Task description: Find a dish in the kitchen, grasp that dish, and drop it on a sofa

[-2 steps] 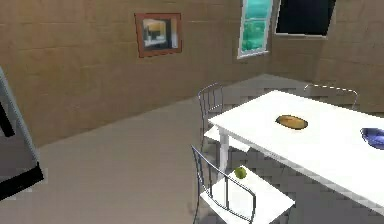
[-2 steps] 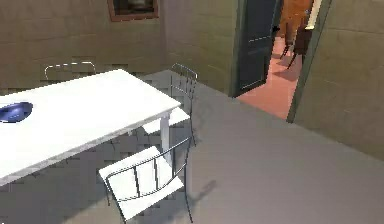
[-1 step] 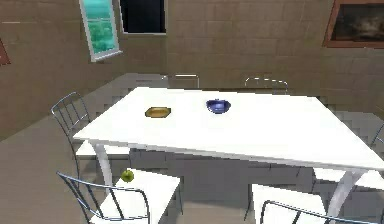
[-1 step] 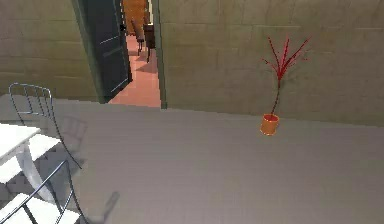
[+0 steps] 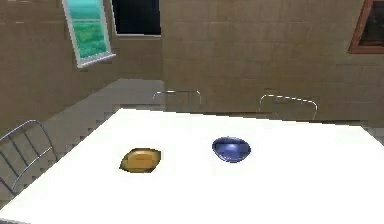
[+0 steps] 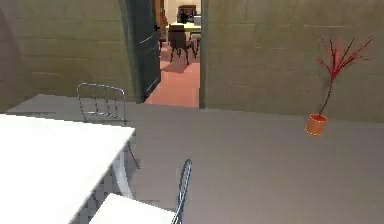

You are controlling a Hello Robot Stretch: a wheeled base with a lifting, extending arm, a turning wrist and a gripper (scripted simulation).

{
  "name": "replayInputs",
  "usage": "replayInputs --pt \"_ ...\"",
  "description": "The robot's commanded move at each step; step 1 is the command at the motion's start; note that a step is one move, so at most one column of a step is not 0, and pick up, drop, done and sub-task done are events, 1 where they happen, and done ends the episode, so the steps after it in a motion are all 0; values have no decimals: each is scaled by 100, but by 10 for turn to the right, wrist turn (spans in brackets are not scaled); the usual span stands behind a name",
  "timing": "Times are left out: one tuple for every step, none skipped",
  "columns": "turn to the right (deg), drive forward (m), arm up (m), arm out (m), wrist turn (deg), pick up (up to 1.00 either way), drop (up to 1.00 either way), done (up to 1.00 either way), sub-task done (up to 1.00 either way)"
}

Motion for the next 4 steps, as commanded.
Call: replayInputs --pt "-450 0 0 0 0 0 0 0 0" --pt "-300 0 0 0 0 0 0 0 0" --pt "0 0 50 0 0 0 0 0 0" --pt "0 0 38 0 0 0 0 0 0"
